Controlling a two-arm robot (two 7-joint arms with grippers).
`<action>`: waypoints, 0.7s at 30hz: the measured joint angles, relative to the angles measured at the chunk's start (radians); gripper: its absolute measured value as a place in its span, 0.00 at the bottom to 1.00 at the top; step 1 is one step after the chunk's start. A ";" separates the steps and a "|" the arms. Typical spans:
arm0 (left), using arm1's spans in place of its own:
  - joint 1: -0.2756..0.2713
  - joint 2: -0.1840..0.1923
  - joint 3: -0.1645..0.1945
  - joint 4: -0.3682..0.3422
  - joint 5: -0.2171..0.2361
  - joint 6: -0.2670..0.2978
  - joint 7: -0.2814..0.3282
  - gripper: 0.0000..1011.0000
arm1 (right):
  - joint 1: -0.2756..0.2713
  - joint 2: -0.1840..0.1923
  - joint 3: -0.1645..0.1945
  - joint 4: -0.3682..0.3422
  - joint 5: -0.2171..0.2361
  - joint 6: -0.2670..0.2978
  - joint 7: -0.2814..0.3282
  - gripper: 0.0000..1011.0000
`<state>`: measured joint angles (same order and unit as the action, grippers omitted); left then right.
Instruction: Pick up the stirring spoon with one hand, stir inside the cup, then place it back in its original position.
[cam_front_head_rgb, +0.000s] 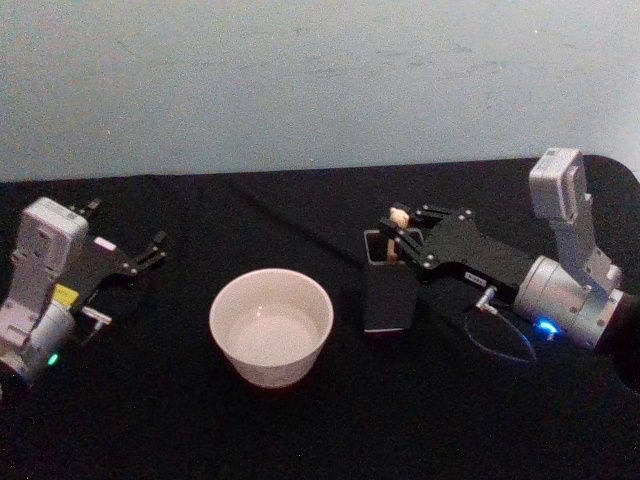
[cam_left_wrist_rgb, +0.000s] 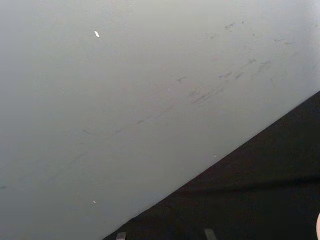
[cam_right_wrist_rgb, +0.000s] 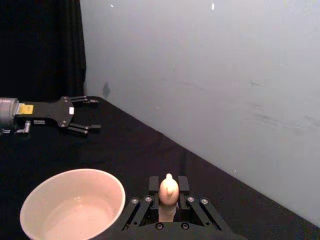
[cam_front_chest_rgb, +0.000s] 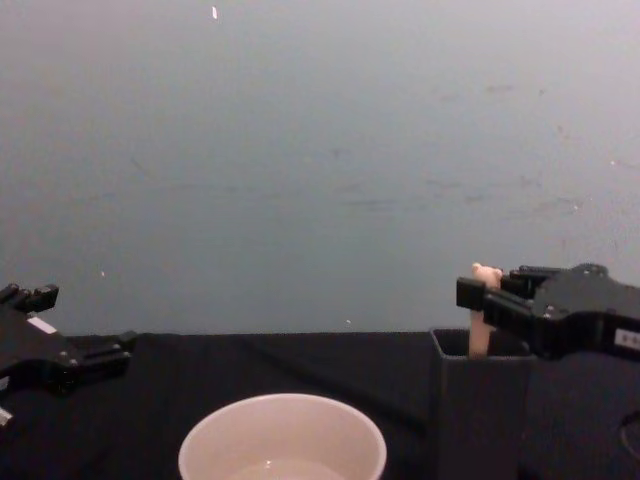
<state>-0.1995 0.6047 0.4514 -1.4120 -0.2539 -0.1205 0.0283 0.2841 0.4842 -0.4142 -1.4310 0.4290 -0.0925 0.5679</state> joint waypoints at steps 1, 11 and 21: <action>0.000 0.000 0.000 0.000 0.000 0.000 0.000 0.99 | 0.000 -0.002 0.000 0.002 -0.002 0.004 -0.004 0.21; 0.000 0.000 0.000 0.000 0.000 0.000 0.000 0.99 | -0.003 -0.013 0.005 0.010 -0.015 0.022 -0.029 0.21; 0.000 0.000 0.000 0.000 0.000 0.000 0.000 0.99 | -0.006 -0.014 0.008 0.008 -0.020 0.023 -0.035 0.21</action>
<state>-0.1995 0.6046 0.4514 -1.4120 -0.2539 -0.1206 0.0283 0.2781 0.4703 -0.4061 -1.4226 0.4087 -0.0697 0.5331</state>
